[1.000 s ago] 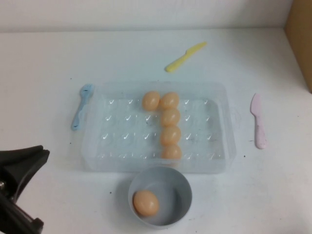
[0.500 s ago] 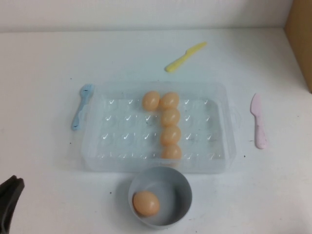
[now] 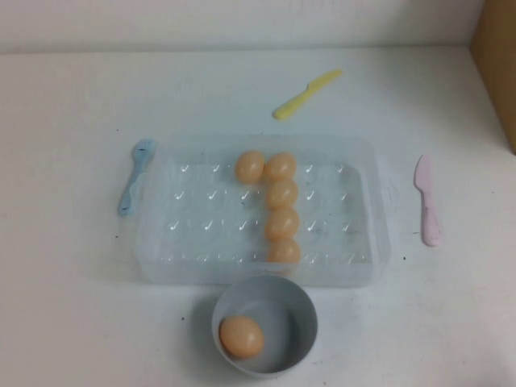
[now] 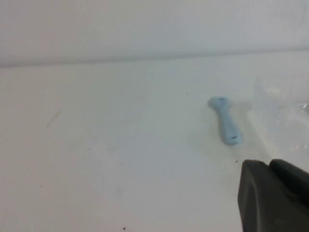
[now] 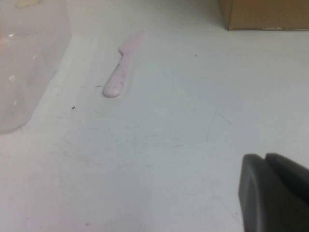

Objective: Take an egg out of the egg box

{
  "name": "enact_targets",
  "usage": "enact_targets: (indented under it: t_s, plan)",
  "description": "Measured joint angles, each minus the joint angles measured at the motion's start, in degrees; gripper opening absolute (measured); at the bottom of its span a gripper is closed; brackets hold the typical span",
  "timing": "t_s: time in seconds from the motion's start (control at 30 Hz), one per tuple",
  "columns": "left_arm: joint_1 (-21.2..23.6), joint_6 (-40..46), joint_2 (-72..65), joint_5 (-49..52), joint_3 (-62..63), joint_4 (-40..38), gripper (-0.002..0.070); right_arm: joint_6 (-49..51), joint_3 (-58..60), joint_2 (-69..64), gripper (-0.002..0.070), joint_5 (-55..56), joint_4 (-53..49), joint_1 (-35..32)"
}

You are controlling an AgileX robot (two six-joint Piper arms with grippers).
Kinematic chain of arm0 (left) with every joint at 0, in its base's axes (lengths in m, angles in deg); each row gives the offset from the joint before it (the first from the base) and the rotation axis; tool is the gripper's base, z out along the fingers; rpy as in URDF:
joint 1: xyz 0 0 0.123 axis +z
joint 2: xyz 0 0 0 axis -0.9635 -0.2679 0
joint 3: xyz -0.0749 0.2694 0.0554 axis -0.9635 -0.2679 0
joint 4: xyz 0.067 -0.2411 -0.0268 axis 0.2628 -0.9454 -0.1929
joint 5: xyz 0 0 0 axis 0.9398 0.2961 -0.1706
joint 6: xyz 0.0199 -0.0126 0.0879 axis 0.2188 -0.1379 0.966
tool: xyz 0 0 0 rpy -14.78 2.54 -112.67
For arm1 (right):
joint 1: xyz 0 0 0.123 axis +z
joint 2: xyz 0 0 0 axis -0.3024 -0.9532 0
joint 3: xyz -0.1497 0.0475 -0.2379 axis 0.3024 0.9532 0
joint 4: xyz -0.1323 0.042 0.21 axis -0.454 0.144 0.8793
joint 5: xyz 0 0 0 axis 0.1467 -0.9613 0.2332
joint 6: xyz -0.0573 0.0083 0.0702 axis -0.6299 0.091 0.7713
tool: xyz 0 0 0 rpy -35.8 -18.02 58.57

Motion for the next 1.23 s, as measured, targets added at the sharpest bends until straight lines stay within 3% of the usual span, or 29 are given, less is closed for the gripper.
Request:
enact_targets:
  t_s: [0.17, 0.43, 1.23]
  plan:
    - [2.5, 4.3, 0.0, 4.6, 0.0, -4.2, -0.0004, 0.0, 0.0, 0.0, -0.0018, 0.0, 0.0, 0.0]
    - [2.6, 6.8, 0.0, 12.1, 0.0, -7.8, -0.0004, 0.0, 0.0, 0.0, -0.0018, 0.0, 0.0, 0.0]
    - [2.6, 7.1, 0.0, 12.5, 0.0, -9.3, -0.0004, 0.0, 0.0, 0.0, -0.0018, 0.0, 0.0, 0.0]
